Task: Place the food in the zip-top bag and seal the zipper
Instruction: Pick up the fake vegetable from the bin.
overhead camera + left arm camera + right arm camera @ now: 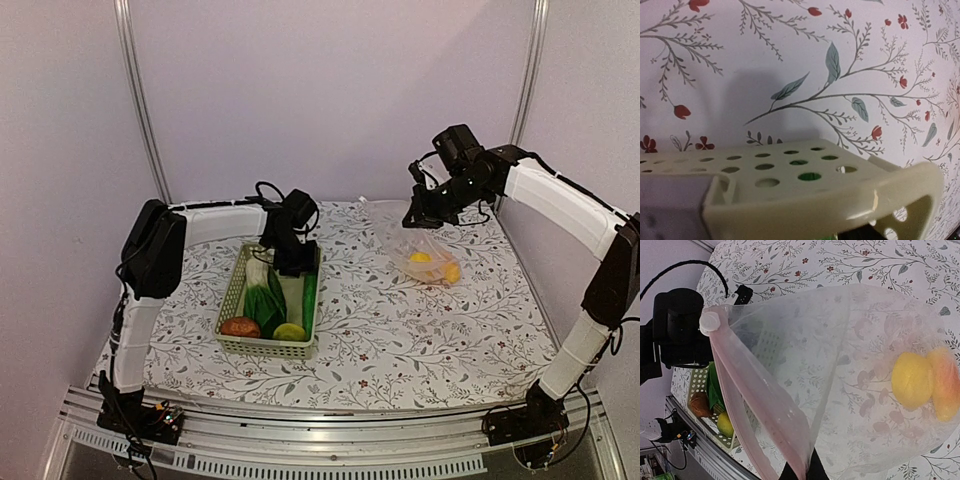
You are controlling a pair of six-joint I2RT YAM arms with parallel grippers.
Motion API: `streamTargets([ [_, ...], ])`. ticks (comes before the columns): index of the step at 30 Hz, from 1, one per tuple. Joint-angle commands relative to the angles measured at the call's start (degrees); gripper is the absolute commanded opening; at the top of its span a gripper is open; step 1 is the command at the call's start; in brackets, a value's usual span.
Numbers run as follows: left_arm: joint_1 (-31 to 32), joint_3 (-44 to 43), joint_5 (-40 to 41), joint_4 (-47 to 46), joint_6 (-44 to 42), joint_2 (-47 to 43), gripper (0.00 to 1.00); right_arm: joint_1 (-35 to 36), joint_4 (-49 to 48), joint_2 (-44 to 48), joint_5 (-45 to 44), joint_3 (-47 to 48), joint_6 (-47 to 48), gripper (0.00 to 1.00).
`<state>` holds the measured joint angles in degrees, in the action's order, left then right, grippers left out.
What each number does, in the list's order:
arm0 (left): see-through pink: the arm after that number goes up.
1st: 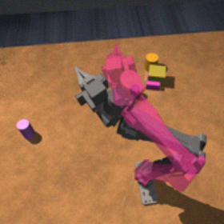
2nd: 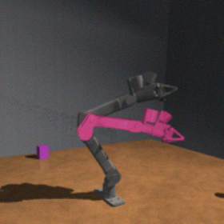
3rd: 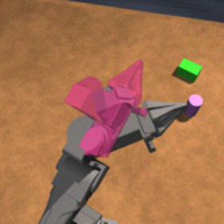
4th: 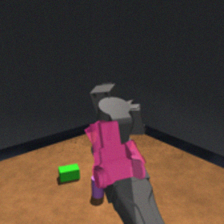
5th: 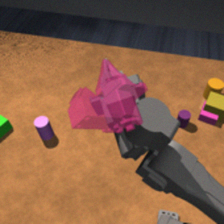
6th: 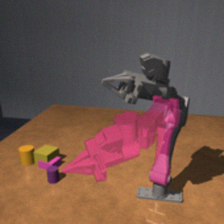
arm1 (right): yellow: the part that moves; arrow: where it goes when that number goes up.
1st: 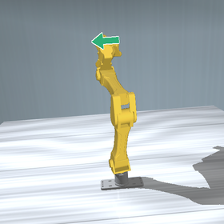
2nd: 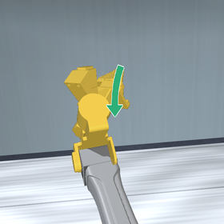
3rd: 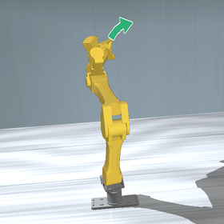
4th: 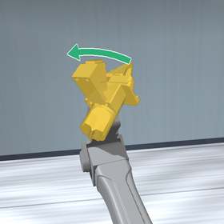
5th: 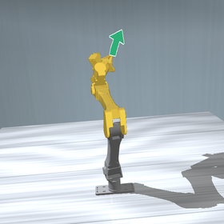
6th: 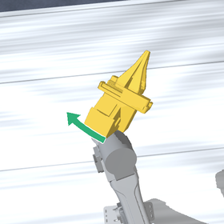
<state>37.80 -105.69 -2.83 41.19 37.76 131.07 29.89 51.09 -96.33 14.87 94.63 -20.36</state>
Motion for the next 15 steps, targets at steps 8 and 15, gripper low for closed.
streamTargets([
  [8,-0.6,-0.2,-1.9,0.3,-0.9,2.2,0.38,0.3,-0.5,1.6,1.4,-1.2,-1.3,0.00],
  [15,-1.1,2.7,0.3,0.3,-1.1,-3.5,0.21,0.6,-1.8,1.4,2.2,-1.6,-1.7,0.00],
])
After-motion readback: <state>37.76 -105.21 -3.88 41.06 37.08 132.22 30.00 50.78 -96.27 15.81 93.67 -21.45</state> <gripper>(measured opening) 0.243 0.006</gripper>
